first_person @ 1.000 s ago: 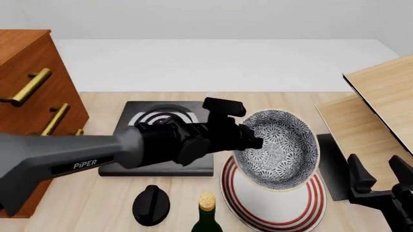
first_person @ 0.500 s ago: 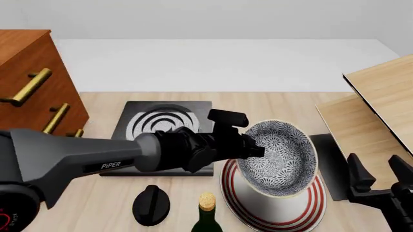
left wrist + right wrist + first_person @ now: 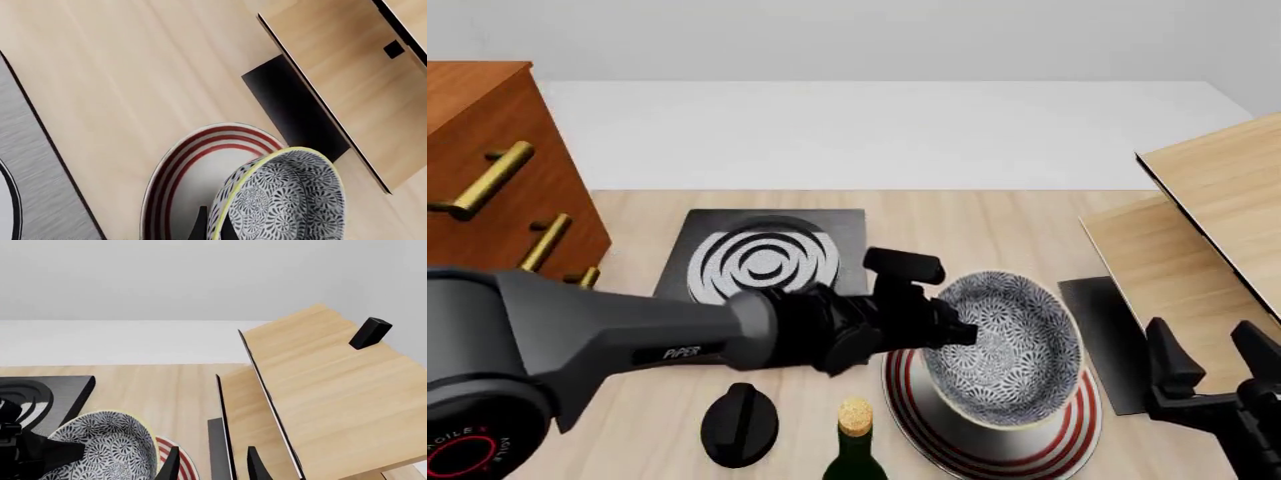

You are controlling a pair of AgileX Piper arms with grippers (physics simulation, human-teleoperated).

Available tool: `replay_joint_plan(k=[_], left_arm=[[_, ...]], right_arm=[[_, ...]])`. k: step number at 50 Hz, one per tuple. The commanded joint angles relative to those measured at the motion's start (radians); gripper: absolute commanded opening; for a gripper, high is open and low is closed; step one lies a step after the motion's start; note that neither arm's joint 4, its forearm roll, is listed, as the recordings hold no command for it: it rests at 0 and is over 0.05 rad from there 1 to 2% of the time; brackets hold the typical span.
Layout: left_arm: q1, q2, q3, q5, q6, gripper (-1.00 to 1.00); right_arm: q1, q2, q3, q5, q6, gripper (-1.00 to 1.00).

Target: Pick up the akita bowl and put it on the plate.

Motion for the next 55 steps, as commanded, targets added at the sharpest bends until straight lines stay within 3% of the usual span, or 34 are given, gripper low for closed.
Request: replay_joint_plan(k=[1,20,21,39,55], left_arm=[[-0.009,0.014,0.005,-0.013,-0.006,-1.00],[-0.017,0.020,0.013,-0.009,-0.014,-1.00],[-0.017,0.019,0.012,-0.008,-0.013,1.00],[-0.024,-0.017,0.017,0.014,0.000,1.00],[-0.004,-0.212,0.068,0.067,0.028,1.00]], right_arm=[[0.001,-0.004,0.000,0.004,-0.001,1.00],[0.006,-0.039,0.000,0.036,0.001,1.00],[0.006,-0.045,0.000,0.041,0.000,1.00],[0.004,-0.074,0.000,0.064,0.005,1.00],[0.005,-0.047,0.000,0.042,0.001,1.00]])
